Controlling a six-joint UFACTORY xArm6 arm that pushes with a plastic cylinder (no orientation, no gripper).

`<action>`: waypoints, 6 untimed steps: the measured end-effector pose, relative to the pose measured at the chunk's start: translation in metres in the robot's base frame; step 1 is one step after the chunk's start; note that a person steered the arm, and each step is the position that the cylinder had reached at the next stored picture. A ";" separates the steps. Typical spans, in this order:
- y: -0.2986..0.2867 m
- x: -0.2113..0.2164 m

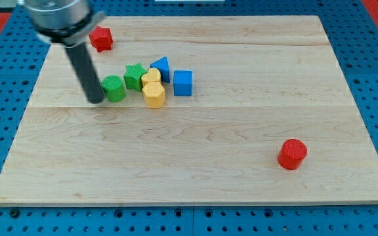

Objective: Push the red star into the group of blocks

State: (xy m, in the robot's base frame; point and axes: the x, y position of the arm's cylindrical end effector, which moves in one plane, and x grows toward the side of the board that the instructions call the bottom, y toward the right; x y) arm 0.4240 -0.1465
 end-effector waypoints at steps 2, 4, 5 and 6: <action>-0.031 -0.037; -0.112 -0.148; -0.092 -0.184; -0.046 -0.170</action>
State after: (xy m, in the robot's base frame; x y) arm 0.2542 -0.1924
